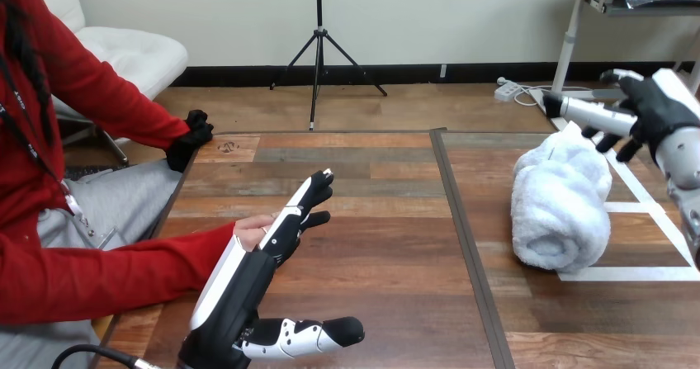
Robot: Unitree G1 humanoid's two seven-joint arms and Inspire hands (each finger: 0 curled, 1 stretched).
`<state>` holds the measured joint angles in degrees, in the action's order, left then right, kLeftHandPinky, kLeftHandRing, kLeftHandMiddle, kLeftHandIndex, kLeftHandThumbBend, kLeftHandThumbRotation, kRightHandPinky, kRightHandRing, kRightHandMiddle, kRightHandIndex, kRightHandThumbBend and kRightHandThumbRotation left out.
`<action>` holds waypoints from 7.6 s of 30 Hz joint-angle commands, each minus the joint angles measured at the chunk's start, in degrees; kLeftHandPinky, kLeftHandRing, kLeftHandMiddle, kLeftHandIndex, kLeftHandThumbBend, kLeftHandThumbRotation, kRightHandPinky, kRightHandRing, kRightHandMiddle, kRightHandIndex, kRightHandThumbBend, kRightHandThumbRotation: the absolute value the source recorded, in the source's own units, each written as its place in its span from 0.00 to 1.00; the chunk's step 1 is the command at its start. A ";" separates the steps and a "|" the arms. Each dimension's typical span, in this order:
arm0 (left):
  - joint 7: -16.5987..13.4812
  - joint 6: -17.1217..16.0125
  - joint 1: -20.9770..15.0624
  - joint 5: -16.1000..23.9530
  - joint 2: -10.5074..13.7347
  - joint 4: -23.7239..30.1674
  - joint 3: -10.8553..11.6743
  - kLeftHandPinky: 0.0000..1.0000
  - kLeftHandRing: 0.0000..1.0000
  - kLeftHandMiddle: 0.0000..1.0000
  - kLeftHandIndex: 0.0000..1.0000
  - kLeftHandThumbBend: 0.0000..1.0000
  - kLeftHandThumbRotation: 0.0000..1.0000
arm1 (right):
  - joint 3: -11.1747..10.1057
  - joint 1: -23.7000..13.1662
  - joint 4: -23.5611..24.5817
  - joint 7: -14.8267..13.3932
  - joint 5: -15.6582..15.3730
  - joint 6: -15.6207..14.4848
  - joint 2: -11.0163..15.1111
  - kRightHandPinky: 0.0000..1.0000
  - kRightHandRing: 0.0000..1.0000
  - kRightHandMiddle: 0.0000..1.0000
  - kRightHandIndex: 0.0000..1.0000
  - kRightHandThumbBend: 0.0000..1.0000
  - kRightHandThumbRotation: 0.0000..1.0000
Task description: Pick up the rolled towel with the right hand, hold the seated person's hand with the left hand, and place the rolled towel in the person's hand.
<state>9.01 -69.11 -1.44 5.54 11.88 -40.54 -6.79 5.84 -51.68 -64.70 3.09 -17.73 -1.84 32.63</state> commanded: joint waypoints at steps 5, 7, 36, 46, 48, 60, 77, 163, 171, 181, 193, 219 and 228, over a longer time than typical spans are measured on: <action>-1.01 -1.05 -3.62 0.87 -0.79 -0.52 1.13 0.86 0.94 0.97 0.96 1.00 0.61 | -1.44 -2.38 4.88 -0.26 0.75 -0.10 2.23 0.27 0.43 0.55 0.93 1.00 0.62; -1.04 -1.13 -3.69 0.96 -0.84 -0.65 1.16 0.86 0.94 0.97 0.96 1.00 0.61 | -1.24 -2.54 4.77 -0.75 0.33 -0.51 2.29 0.23 0.37 0.50 0.93 1.00 0.62; -1.72 -1.73 -3.77 2.15 -1.17 -0.80 1.57 0.86 0.94 0.96 0.96 1.00 0.61 | 0.53 -7.33 -6.12 -3.01 -1.96 -3.81 1.55 0.25 0.37 0.49 0.96 1.00 0.67; -2.18 -2.01 -3.38 2.77 -1.21 -0.52 1.74 0.86 0.94 0.97 0.96 1.00 0.62 | 2.26 -8.00 -9.02 -3.30 -3.90 -4.92 0.32 0.26 0.40 0.49 0.68 1.00 0.71; -2.37 -1.92 -3.23 3.01 -1.21 -0.34 1.83 0.86 0.94 0.96 0.96 1.00 0.62 | 2.37 -8.07 -9.35 -3.20 -3.95 -5.09 0.12 0.29 0.45 0.53 0.68 1.00 0.72; -1.23 -1.60 -2.36 0.73 -1.07 0.30 1.00 0.86 0.94 0.97 0.96 1.00 0.62 | 2.71 -9.30 -11.06 -2.18 -3.73 -9.32 -1.94 0.59 0.78 0.78 0.78 1.00 0.79; -0.37 -1.84 -1.48 -0.41 -0.95 0.62 0.93 0.86 0.94 0.97 0.96 1.00 0.60 | 4.02 -11.04 -12.57 1.28 -5.04 -13.94 -4.34 0.79 0.95 0.95 0.94 1.00 0.94; 0.89 -3.31 4.55 -3.08 1.40 5.72 2.32 0.85 0.93 0.97 0.95 1.00 0.61 | 1.90 -5.08 -14.51 6.07 -5.49 -11.52 -11.53 1.00 1.00 1.00 1.00 0.87 1.00; 1.20 -3.03 4.55 -3.82 1.71 6.06 2.02 0.86 0.94 0.96 0.95 1.00 0.61 | 0.46 -3.76 -14.29 -4.53 -4.13 -14.02 -13.68 0.60 0.94 0.99 1.00 0.97 0.83; 2.23 -2.75 4.31 -4.86 1.94 6.60 1.15 0.87 0.94 0.96 0.95 1.00 0.60 | -3.89 -1.99 -13.86 -15.25 -0.21 -13.18 -15.65 0.46 0.80 0.88 0.90 0.97 0.38; 3.20 -2.53 4.73 -5.78 1.77 7.38 1.15 0.86 0.93 0.96 0.94 1.00 0.58 | -1.59 -0.39 -14.06 -17.37 -2.20 -12.22 -16.61 0.33 0.52 0.66 0.79 0.99 0.05; 4.02 -1.90 5.26 -5.80 2.34 8.81 1.76 0.85 0.93 0.96 0.94 1.00 0.60 | 0.54 0.90 -13.33 -13.95 -3.83 -6.72 -19.17 0.28 0.36 0.46 0.52 0.88 0.00; 3.98 -2.04 4.90 -5.36 2.37 8.81 2.06 0.85 0.93 0.96 0.94 1.00 0.60 | 0.36 1.54 -12.86 -13.51 -3.01 -4.11 -19.40 0.27 0.36 0.45 0.52 0.86 0.00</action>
<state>13.02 -71.07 5.69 0.46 13.40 -34.02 -5.65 5.79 -51.05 -77.99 -11.87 -21.02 -7.54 15.64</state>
